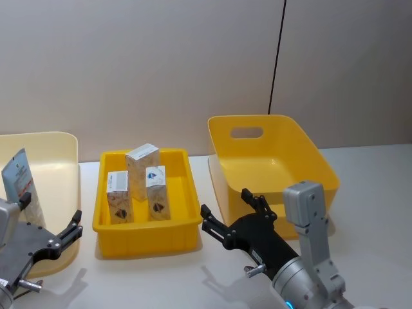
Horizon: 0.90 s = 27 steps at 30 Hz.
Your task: Bimanual collaborative sorting of washing and personal care products
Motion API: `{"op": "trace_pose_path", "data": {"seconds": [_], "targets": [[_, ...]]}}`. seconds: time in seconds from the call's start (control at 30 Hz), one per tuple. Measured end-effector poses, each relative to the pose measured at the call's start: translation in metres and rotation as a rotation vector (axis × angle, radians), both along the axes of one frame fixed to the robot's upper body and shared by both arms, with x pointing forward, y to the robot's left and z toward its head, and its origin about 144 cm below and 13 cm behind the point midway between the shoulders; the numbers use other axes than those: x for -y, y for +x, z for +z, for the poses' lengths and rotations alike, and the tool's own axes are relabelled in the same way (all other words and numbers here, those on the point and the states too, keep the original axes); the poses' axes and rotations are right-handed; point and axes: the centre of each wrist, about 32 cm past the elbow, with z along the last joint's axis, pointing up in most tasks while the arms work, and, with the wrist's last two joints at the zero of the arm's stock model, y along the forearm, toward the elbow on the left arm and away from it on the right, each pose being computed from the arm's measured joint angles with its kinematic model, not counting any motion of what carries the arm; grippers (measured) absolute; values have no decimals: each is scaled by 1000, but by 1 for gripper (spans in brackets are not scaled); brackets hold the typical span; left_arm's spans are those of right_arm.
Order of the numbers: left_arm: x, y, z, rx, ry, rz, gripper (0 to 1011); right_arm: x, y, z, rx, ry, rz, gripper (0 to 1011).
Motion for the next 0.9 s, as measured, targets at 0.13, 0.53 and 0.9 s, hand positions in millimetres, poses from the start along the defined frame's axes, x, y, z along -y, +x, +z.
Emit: {"op": "trace_pose_path", "data": {"seconds": [0.13,0.53,0.9], "targets": [[0,0,0,0,0,0,1003,0,0,0,0,0,0,1001],[0,0,0,0,0,0,1003,0,0,0,0,0,0,1001],[0,0,0,0,0,0,1003,0,0,0,0,0,0,1001]]}}
